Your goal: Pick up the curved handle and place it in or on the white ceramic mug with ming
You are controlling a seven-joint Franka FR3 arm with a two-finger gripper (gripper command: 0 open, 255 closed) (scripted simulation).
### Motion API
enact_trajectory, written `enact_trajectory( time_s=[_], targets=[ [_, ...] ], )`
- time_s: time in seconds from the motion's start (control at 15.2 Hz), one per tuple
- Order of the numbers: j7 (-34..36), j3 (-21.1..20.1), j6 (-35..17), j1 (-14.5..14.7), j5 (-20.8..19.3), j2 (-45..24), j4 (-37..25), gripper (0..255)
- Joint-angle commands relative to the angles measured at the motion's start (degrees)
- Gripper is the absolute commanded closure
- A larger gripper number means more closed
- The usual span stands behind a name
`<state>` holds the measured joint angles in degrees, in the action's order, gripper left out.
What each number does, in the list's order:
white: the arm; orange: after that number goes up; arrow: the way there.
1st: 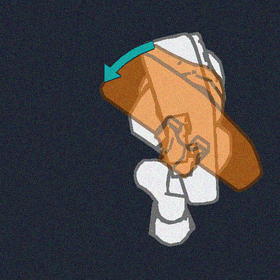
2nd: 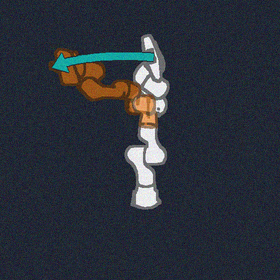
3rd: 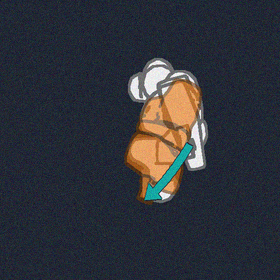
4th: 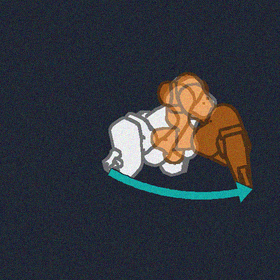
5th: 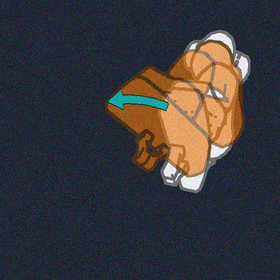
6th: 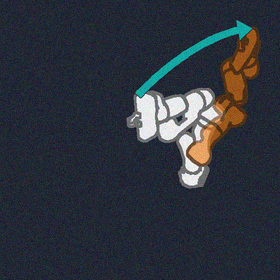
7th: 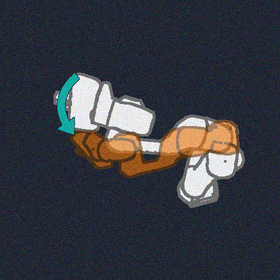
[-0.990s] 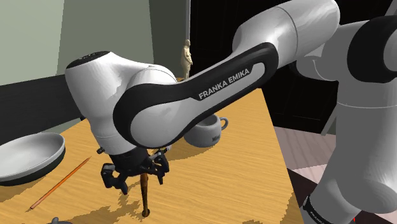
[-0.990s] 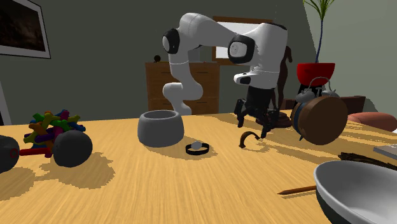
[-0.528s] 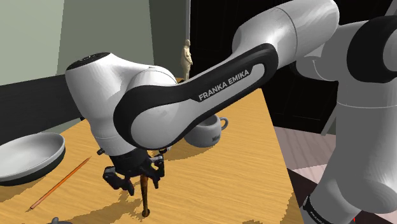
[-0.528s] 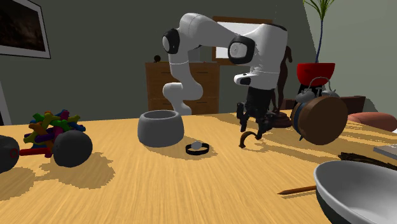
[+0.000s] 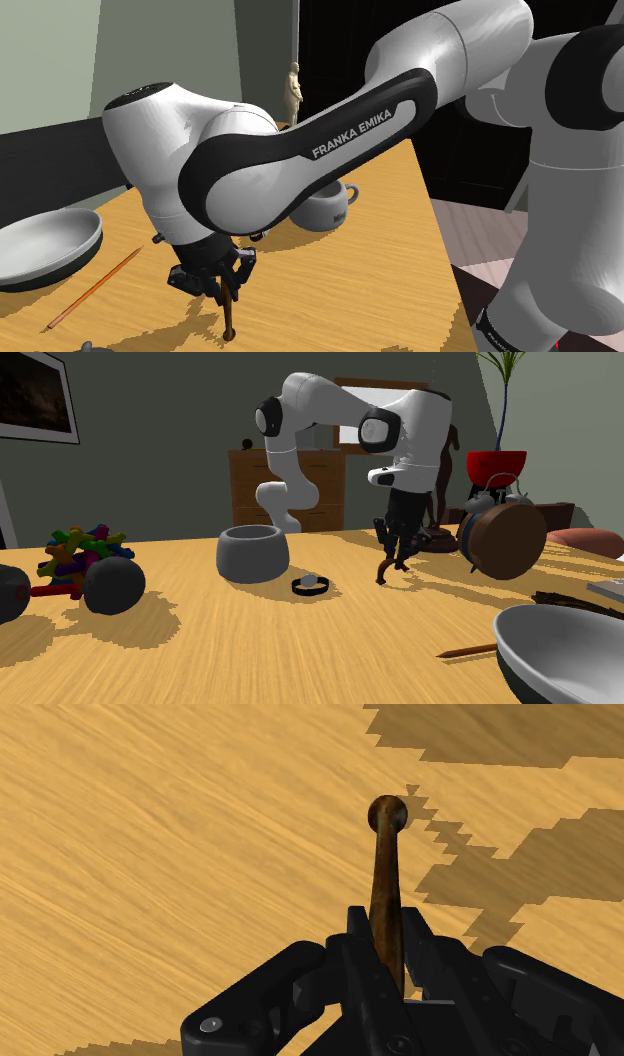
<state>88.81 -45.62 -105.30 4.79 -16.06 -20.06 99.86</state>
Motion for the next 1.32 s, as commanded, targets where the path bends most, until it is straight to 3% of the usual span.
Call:
enact_trajectory(
  time_s=[0.0, 1.25],
  targets=[
    [0.0, 0.0, 0.0, 0.0, 0.0, 0.0, 0.0, 255],
    [-2.0, -1.2, 13.5, 0.5, 2.4, 2.6, -11.9, 255]
  ],
)
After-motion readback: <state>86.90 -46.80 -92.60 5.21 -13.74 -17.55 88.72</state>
